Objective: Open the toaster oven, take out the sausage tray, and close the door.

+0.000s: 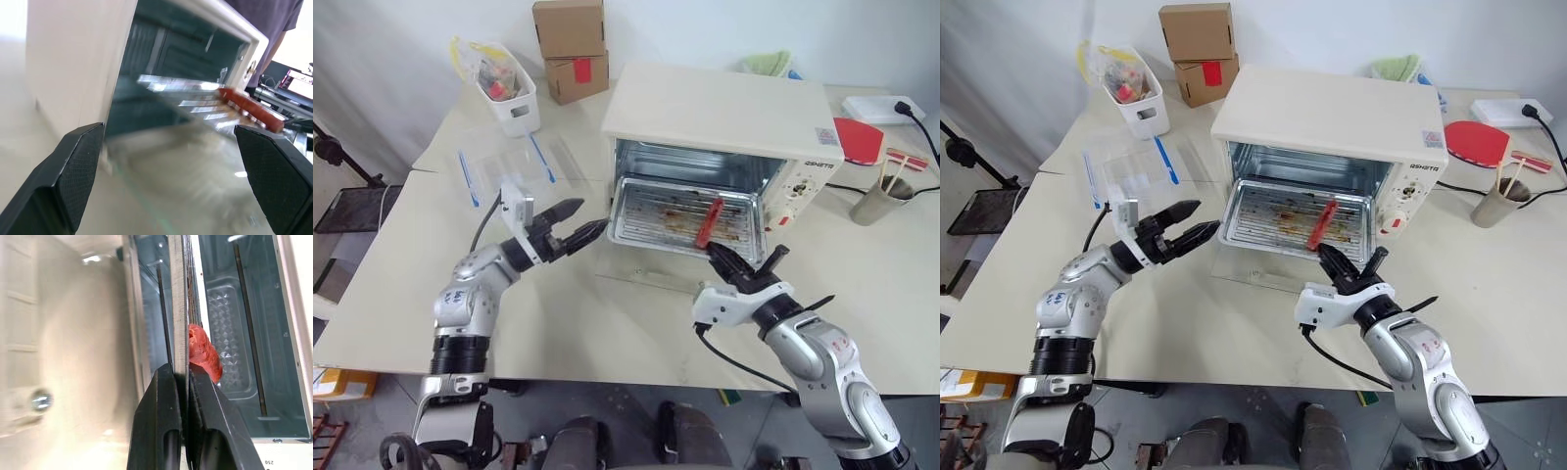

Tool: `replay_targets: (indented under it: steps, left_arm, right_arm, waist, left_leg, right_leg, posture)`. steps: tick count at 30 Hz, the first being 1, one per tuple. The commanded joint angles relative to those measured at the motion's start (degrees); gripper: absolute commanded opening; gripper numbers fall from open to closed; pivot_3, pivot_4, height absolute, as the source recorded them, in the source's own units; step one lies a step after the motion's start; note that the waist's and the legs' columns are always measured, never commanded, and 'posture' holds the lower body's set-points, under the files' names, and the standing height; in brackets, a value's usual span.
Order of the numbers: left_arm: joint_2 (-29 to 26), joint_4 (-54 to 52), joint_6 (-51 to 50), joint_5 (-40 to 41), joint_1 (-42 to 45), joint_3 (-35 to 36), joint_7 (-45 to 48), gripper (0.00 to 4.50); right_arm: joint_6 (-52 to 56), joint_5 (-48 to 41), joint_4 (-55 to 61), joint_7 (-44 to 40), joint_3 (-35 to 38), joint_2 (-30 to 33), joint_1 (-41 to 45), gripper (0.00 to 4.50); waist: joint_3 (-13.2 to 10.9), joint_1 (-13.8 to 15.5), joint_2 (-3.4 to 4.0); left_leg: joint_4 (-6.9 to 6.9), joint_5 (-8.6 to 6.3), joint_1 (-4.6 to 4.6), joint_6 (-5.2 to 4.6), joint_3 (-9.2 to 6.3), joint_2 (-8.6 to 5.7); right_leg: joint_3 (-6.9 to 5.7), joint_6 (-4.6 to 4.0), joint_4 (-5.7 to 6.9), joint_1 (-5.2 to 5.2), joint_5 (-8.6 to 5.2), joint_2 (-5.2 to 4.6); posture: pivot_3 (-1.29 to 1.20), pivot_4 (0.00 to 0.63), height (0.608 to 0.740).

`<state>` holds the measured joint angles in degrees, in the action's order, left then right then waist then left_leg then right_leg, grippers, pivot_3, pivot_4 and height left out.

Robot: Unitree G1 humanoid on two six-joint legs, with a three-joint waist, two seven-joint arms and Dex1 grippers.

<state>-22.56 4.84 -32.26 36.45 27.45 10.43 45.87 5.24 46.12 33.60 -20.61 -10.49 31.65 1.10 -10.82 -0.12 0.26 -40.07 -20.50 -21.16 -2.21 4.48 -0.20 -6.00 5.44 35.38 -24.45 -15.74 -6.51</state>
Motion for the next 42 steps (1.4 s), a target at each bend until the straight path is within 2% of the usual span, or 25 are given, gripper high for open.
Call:
replay_targets:
  steps: [1, 4, 7, 13, 18, 21, 28, 34, 37, 42]
  left_arm:
    - [-4.1, -8.1, -20.9, 13.1, -0.9, 3.9, -4.5, 4.5]
    - [-6.2, -7.9, -36.4, 23.5, 0.5, 7.6, -9.0, 4.5]
    - [-5.6, -4.5, -46.8, 30.8, 3.4, 11.7, -15.1, 4.5]
    - [-0.9, 1.5, -53.4, 39.4, 8.0, 18.2, -28.6, 4.5]
    - [1.8, 3.8, -55.6, 46.7, 8.1, 19.1, -39.1, 4.5]
    - [2.5, 5.8, -53.5, 54.7, 7.1, 18.8, -46.9, 3.96]
    - [-0.5, 4.6, -44.1, 74.5, 2.5, 10.8, -61.3, 1.91]
    - [-0.5, 3.6, -41.1, 76.6, 1.1, 9.8, -63.0, 0.17]
    - [0.0, 5.1, -42.3, 76.6, 1.1, 10.5, -62.8, 0.06]
    - [0.6, 6.1, -44.7, 76.6, 1.1, 12.5, -59.1, 0.0]
  right_arm:
    - [-3.1, -0.6, 3.8, 0.3, 2.8, 1.3, -1.0, 0.13]
    - [-6.3, -2.3, 3.2, -0.2, 3.5, 2.9, -1.5, 0.13]
    - [-10.1, -3.8, 1.9, -0.5, 3.9, 4.8, -1.0, 0.13]
    - [-16.4, -7.0, -1.6, -0.9, 4.3, 7.7, 1.9, 0.13]
    - [-18.9, -8.3, -2.9, -1.6, 2.4, 6.5, 4.4, 0.13]
    - [-19.5, -9.1, -3.3, -2.2, 1.6, 5.7, 5.2, 0.13]
    - [-20.4, -9.9, -4.1, -3.0, 1.3, 4.9, 5.9, 0.13]
    - [-20.2, -13.3, -4.5, -4.7, 2.4, 4.9, 5.2, 0.13]
    - [-20.9, -14.3, -4.8, -4.6, 3.3, 5.1, 5.5, 0.13]
    - [-21.4, -14.6, -6.9, -4.4, 5.7, 6.4, 6.5, 1.45]
  waist:
    - [0.0, 0.0, 0.0]
    - [0.0, 0.1, 0.0]
    - [0.0, 0.2, -0.03]
    - [0.0, 0.1, -0.1]
    - [0.0, 0.1, -0.1]
    - [0.0, 0.1, -0.11]
    - [0.0, 0.1, -0.11]
    - [0.0, 0.2, -0.12]
    - [0.0, 0.2, -0.14]
    - [0.0, 0.2, -0.14]
  left_leg:
    - [0.0, 0.0, 0.0, 0.0, -0.03, 0.0]
    - [-0.03, 0.0, 0.01, 0.01, -0.13, -0.01]
    - [-0.08, 0.01, 0.04, 0.01, -0.26, -0.05]
    - [-0.08, 0.04, 0.08, 0.07, -0.27, -0.07]
    - [-0.07, 0.08, 0.09, 0.13, -0.29, -0.07]
    - [-0.08, 0.09, 0.11, 0.16, -0.29, -0.07]
    - [-0.08, 0.11, 0.15, 0.2, -0.34, -0.09]
    - [-0.1, 0.13, 0.15, 0.21, -0.33, -0.12]
    - [-0.09, 0.13, 0.18, 0.2, -0.34, -0.14]
    - [-0.09, 0.15, 0.18, 0.21, -0.33, -0.13]
  right_leg:
    - [0.06, 0.0, 0.01, 0.0, 0.0, 0.0]
    - [0.15, -0.01, 0.03, 0.06, 0.0, -0.05]
    - [0.12, -0.01, 0.03, 0.15, 0.0, -0.06]
    - [0.13, -0.01, 0.06, 0.17, -0.01, -0.04]
    - [0.13, -0.03, 0.09, 0.17, -0.01, -0.03]
    - [0.14, -0.03, 0.11, 0.17, -0.01, -0.04]
    - [0.15, -0.04, 0.16, 0.17, -0.02, -0.08]
    - [0.13, -0.05, 0.16, 0.2, -0.03, -0.04]
    - [0.13, -0.05, 0.15, 0.24, -0.03, -0.02]
    - [0.11, -0.06, 0.15, 0.25, -0.03, 0.01]
  posture:
    - [0.0, 0.15, 0.74]
    - [0.0, 0.15, 0.74]
    - [0.0, 0.15, 0.74]
    - [0.0, 0.15, 0.74]
    - [0.0, 0.15, 0.74]
    - [0.0, 0.15, 0.74]
    - [0.0, 0.15, 0.74]
    - [0.0, 0.15, 0.74]
    - [0.0, 0.15, 0.74]
    - [0.0, 0.15, 0.74]
